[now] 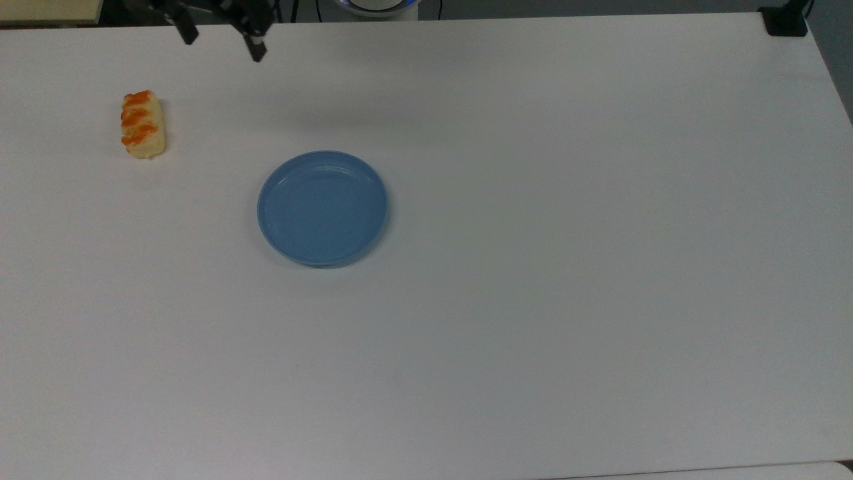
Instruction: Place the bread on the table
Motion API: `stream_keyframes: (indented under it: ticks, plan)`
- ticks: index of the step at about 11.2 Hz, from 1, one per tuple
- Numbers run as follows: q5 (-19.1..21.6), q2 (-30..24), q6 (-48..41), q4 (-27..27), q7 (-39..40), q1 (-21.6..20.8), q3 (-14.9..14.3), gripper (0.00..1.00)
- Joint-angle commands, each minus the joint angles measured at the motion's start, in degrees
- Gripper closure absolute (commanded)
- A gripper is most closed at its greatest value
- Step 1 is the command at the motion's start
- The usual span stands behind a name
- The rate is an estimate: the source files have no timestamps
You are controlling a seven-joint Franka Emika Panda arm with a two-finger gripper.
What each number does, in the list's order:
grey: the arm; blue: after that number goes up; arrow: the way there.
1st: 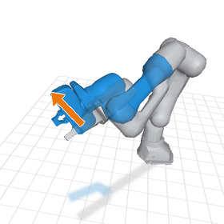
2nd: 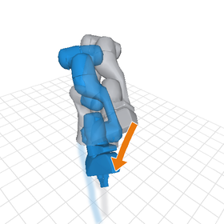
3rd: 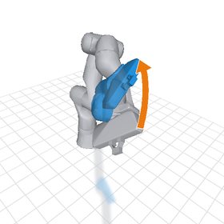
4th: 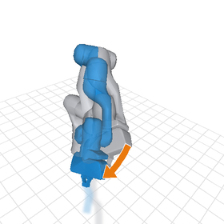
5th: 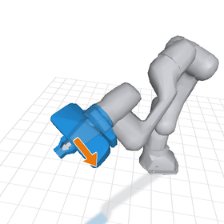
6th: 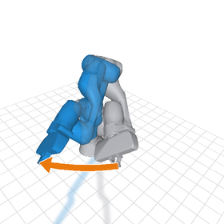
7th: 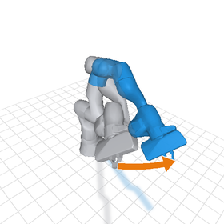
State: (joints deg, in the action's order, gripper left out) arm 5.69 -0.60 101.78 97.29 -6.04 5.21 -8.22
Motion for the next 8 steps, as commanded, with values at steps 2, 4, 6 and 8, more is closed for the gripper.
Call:
stream_keyframes:
  ticks: [2, 4, 6, 8]
  plan:
    - [-3.22, -0.20, -1.59, -2.72, 1.96, -11.71, -2.69, 0.00]
    - [-3.40, 0.42, -1.59, -3.59, 3.85, -10.93, 2.21, 0.00]
    - [-3.23, 0.60, -1.85, -3.25, 2.10, -10.22, 3.91, 0.00]
    - [-3.40, 0.77, -1.24, -3.51, 1.91, -9.96, 3.83, 0.00]
